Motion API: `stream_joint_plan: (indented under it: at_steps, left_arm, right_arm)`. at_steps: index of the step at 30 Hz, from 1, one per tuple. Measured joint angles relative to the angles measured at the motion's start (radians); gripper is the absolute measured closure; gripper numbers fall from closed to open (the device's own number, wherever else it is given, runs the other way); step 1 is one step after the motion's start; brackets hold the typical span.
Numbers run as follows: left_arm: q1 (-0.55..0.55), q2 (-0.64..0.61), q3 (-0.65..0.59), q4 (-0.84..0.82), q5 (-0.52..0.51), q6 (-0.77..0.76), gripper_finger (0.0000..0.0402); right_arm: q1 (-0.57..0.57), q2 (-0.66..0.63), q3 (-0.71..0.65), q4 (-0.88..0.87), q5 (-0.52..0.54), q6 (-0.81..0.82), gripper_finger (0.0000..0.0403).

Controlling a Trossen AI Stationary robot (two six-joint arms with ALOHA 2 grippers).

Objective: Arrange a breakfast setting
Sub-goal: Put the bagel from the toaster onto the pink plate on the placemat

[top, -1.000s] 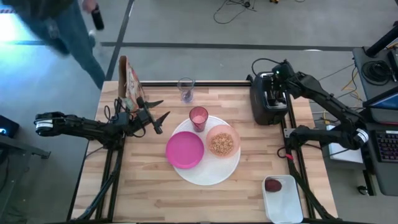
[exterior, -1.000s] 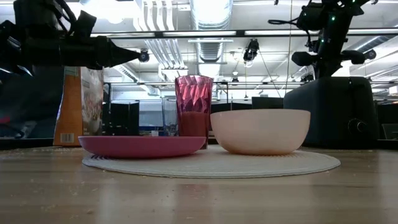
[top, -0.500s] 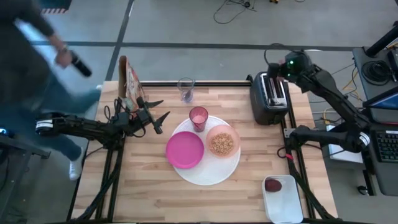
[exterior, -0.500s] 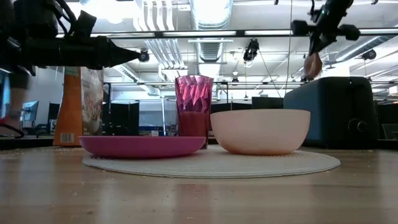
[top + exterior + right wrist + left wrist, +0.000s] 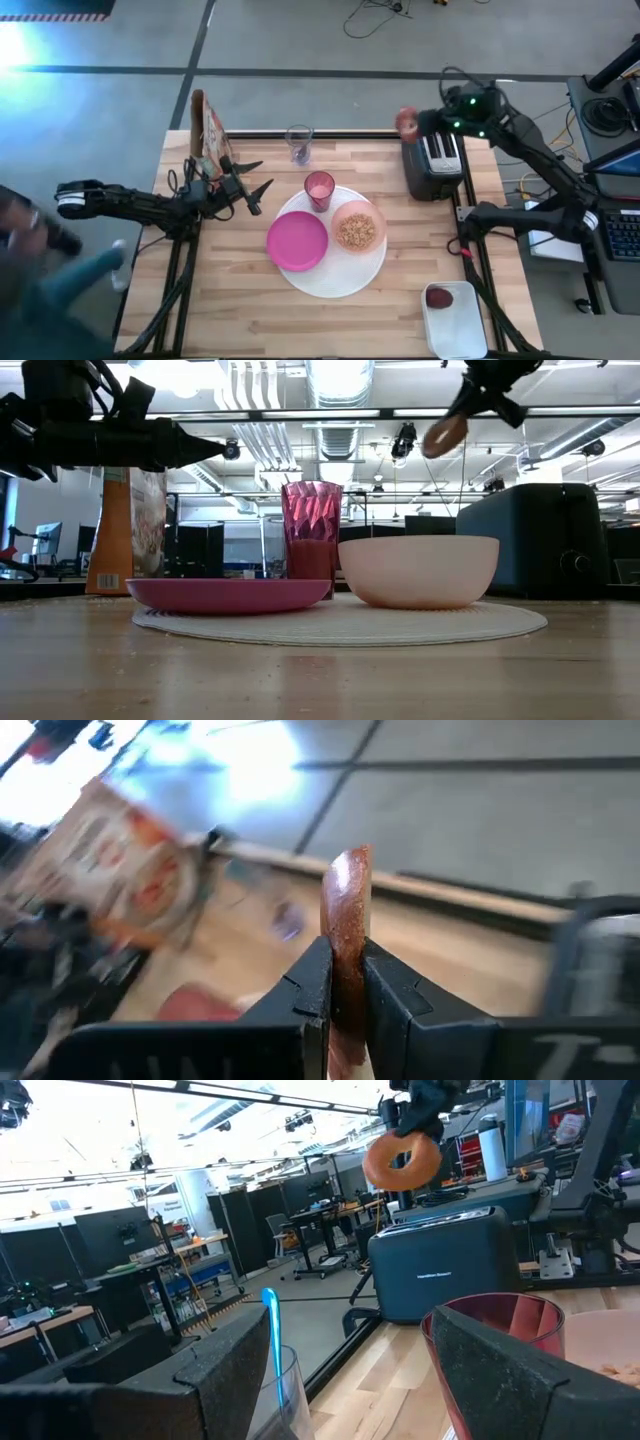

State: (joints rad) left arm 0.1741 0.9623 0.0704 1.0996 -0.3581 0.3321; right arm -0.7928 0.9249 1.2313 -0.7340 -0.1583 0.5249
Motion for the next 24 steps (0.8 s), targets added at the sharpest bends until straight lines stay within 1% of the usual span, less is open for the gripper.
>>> stream_joint_plan:
  at_steps: [3,6,14,19,24]
  left_arm:
    - [0.0,0.0,0.0,0.0,0.0,0.0,0.0141]
    - [0.0,0.0,0.0,0.0,0.0,0.0,0.0141]
    - [0.0,0.0,0.0,0.0,-0.001,0.0,0.0141]
    - [0.0,0.0,0.0,0.0,-0.002,0.0,0.0141]
    - [0.0,0.0,0.0,0.0,-0.002,0.0,0.0141]
  right_arm:
    - [0.104,0.001,-0.041,0.064,-0.005,0.017,0.0374]
    - [0.211,0.001,-0.094,0.171,-0.007,0.048,0.0374]
    - [0.49,0.034,-0.257,0.546,0.001,0.096,0.0374]
    - [0.604,0.084,-0.325,0.719,0.002,0.106,0.0374]
    - [0.673,0.16,-0.365,0.847,0.017,0.103,0.0374]
